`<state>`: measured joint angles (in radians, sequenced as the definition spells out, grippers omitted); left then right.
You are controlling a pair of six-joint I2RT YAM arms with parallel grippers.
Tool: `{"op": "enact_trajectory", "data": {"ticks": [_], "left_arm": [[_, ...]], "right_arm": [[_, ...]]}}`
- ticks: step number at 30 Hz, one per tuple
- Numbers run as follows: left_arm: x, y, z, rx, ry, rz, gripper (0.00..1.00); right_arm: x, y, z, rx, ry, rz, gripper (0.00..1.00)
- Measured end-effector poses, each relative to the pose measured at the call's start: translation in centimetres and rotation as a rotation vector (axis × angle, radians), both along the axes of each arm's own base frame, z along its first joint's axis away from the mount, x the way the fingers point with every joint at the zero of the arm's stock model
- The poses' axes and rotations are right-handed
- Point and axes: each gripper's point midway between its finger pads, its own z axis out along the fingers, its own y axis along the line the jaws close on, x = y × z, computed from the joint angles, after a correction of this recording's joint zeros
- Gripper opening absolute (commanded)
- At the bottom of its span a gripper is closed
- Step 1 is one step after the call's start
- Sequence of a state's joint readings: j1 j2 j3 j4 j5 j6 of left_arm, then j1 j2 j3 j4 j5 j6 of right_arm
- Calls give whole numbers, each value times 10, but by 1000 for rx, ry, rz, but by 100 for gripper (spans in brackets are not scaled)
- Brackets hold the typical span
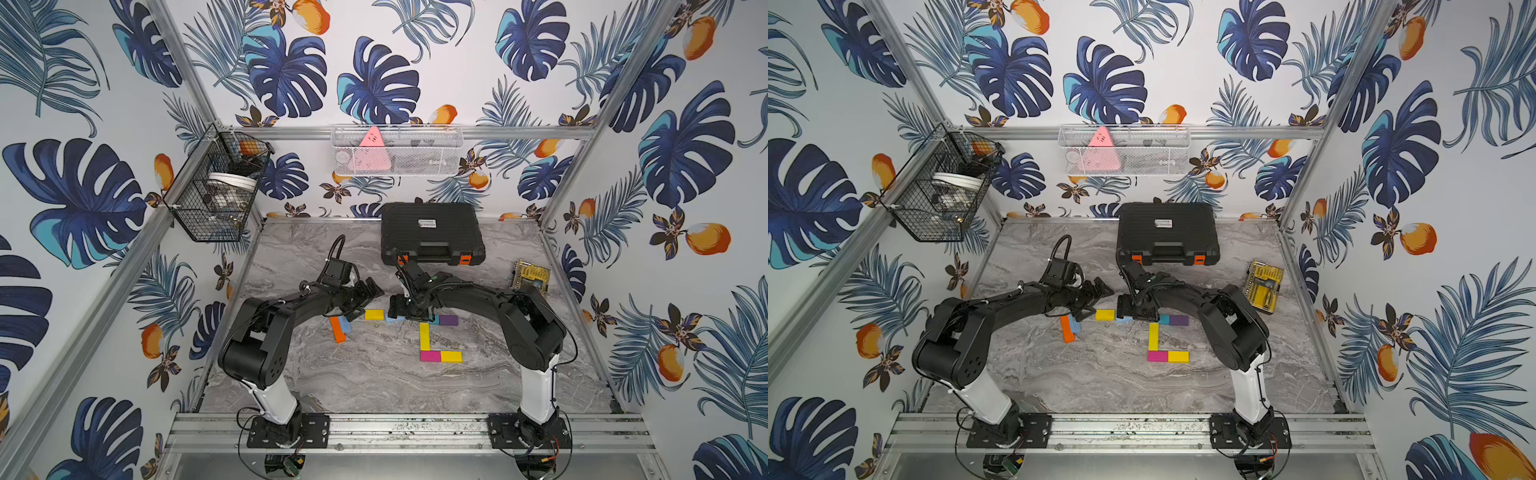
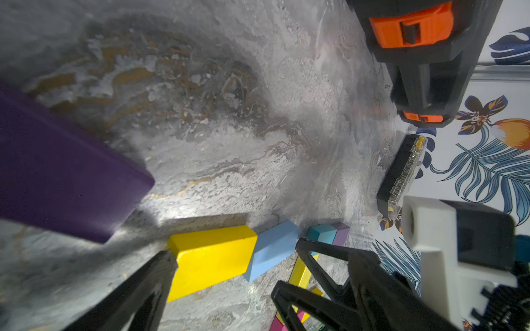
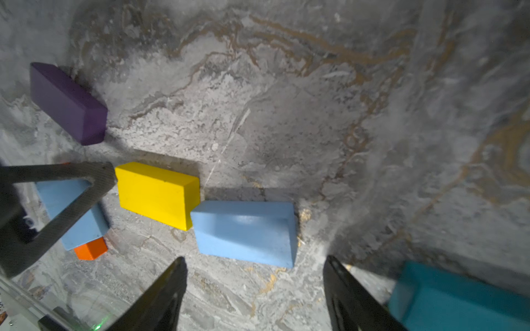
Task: Assemble the letter c with building blocks
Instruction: Assemble the building block at the center of the board.
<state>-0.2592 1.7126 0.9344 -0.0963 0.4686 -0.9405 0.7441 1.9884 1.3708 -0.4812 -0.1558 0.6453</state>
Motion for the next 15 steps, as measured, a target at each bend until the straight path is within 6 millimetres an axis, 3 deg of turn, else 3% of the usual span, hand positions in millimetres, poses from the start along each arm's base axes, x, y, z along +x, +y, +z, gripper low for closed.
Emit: {"op": "enact_trajectory", "data": {"ticks": [15], "left_arm": [[0, -10, -3, -7, 9, -21, 99]], "right_arm": [[-9, 7, -4, 60, 42, -11, 75]]}}
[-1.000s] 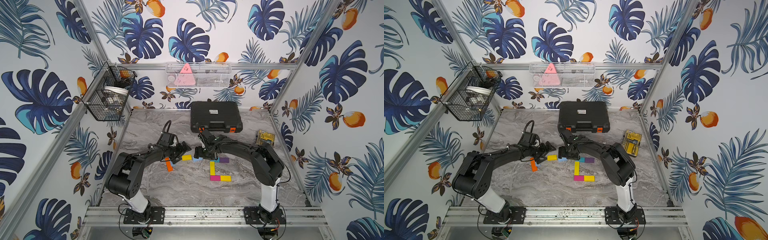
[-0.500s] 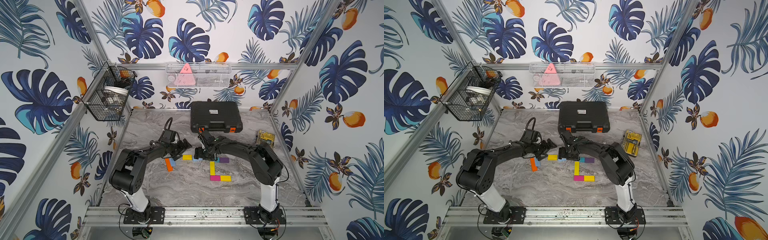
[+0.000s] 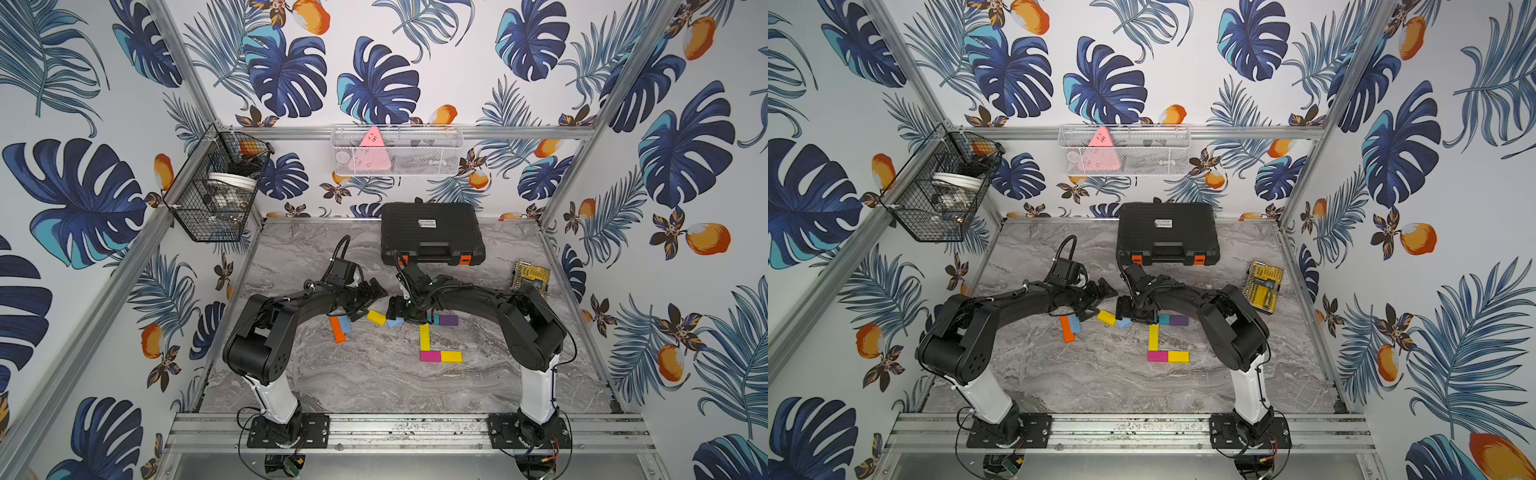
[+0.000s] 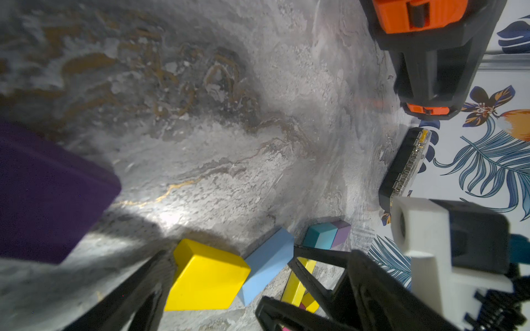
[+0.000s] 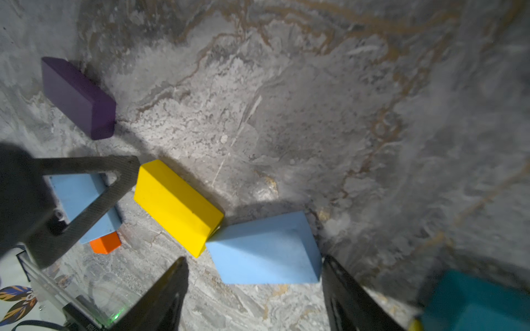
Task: Assemble the letter c with building blocks
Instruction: Assemble the building block at the center of the board.
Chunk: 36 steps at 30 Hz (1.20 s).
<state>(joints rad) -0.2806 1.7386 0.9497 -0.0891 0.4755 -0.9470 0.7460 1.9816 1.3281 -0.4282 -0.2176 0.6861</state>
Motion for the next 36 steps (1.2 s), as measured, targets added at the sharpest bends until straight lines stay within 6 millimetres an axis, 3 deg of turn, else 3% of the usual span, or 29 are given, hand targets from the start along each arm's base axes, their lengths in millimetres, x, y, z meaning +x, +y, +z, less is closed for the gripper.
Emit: {"op": "enact_trajectory", "data": {"ticks": [9, 15, 27, 36], "left_arm": [[-3, 1, 4, -3, -11, 0, 99], [-8, 2, 3, -4, -9, 2, 99], [-25, 5, 5, -23, 2, 8, 99], [-25, 14, 16, -12, -22, 37, 99]], "right_arm": [[-4, 2, 22, 19, -45, 22, 76], [-7, -4, 27, -91, -126, 85, 76], [-33, -24, 20, -360, -242, 230, 78], [-35, -19, 10, -459, -287, 282, 78]]}}
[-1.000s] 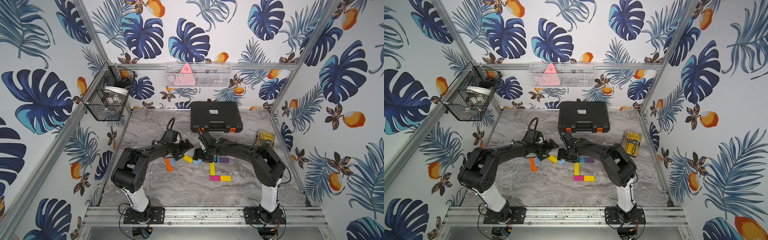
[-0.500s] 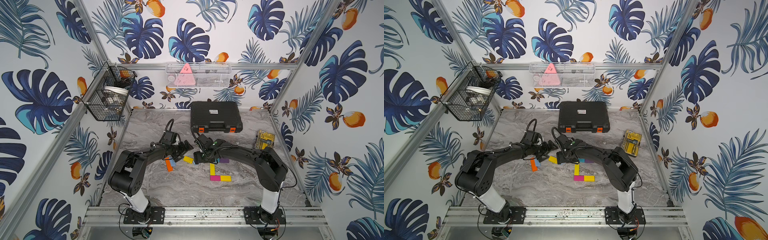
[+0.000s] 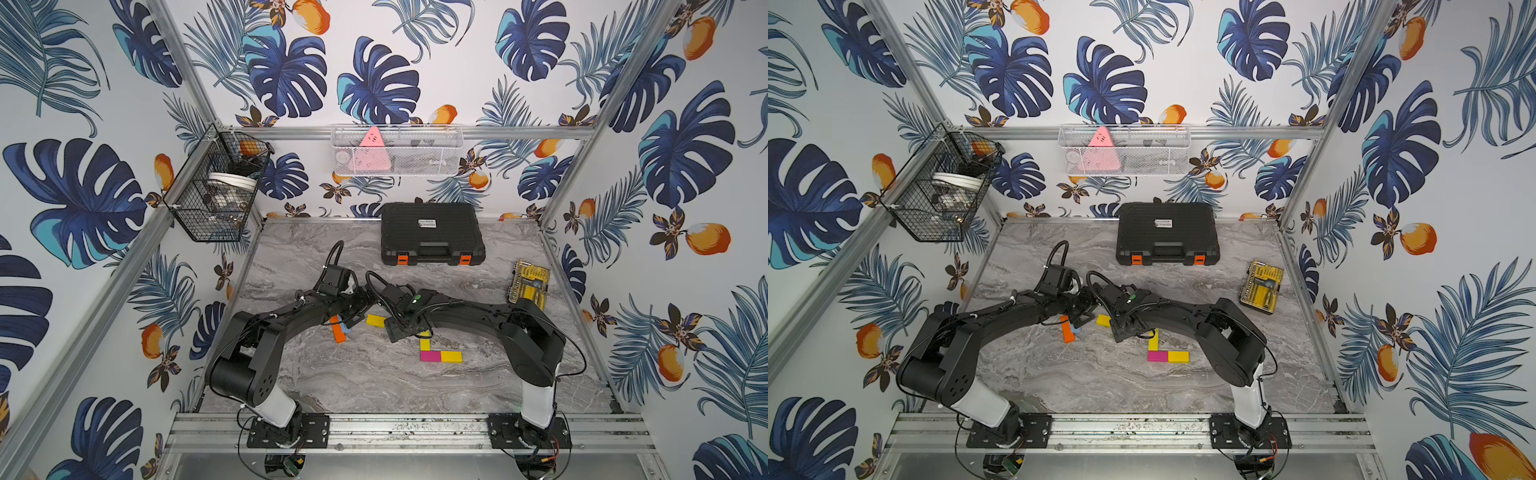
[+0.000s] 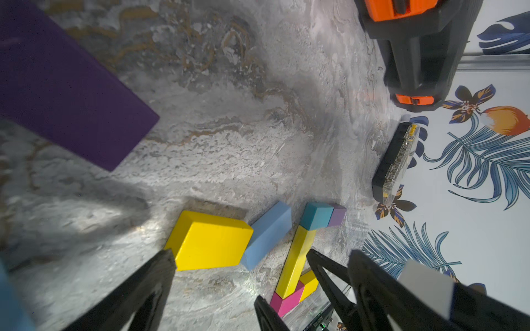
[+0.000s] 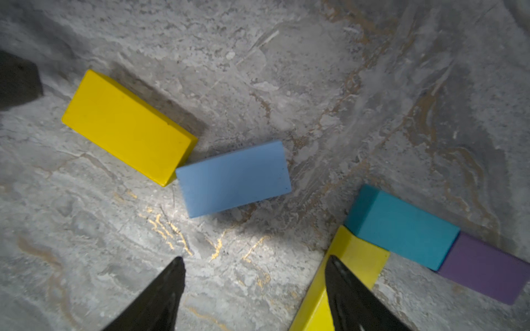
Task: Assemble the letter c with building blocks
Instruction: Assemble the building block at the center of the board.
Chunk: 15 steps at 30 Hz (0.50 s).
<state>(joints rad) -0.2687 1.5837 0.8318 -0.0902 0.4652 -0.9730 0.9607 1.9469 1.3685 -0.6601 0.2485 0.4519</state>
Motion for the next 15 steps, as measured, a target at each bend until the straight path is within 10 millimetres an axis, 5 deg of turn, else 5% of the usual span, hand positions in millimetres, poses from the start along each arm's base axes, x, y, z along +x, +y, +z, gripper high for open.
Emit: {"op": "enact_trajectory", "data": {"ticks": [9, 15], "left_arm": [[15, 36, 8, 19, -5, 108, 99], [19, 42, 12, 15, -14, 126, 99]], "right_arm": [[5, -4, -12, -48, -8, -9, 79], [8, 0, -16, -54, -8, -10, 78]]}}
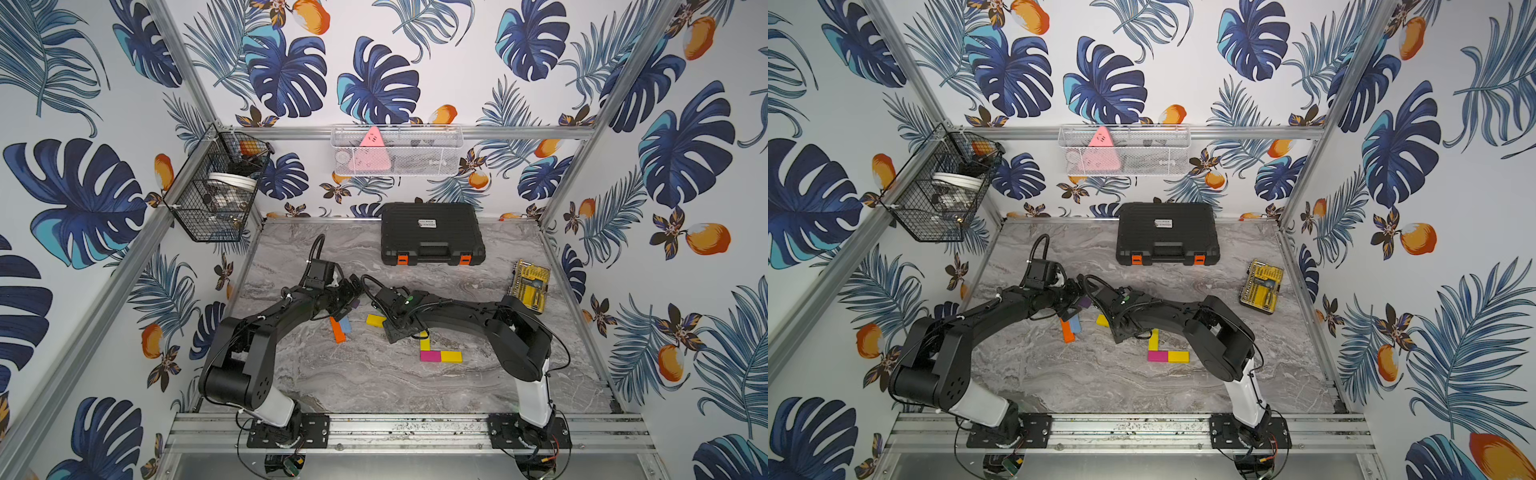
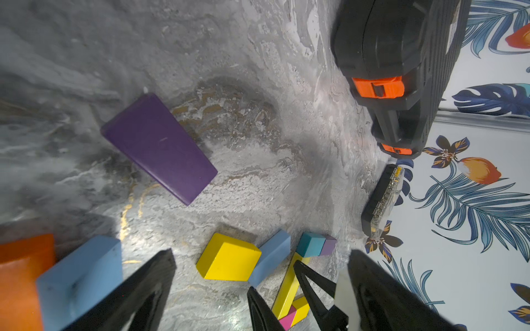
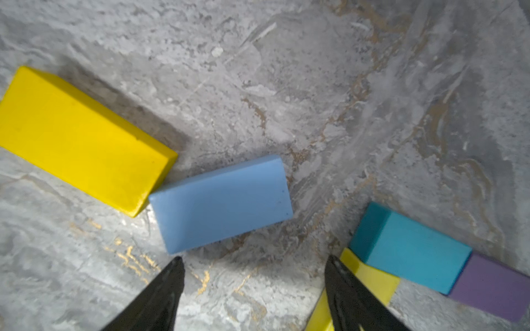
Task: Assemble the letter c with building blocks
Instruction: Assemble the building block at the center of the board.
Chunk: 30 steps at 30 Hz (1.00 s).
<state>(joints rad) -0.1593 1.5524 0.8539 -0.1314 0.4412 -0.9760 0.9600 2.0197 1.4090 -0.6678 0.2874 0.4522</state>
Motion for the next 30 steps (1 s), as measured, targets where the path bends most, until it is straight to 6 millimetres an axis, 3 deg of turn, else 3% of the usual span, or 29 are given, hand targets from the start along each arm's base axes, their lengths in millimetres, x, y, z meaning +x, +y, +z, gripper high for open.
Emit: {"op": "enact_trajectory", "data": {"ticks": [17, 26, 30], "left_arm": [[-3, -1, -3, -7, 10, -3, 99], [-3, -3, -5, -21, 15, -9, 99], [-4, -6, -9, -31, 27, -9, 99]], "right_arm": [[22, 9, -3, 23, -6, -34, 79], [23, 6, 27, 139, 10, -59, 80], [30, 1, 24, 197, 48, -114, 79]]}}
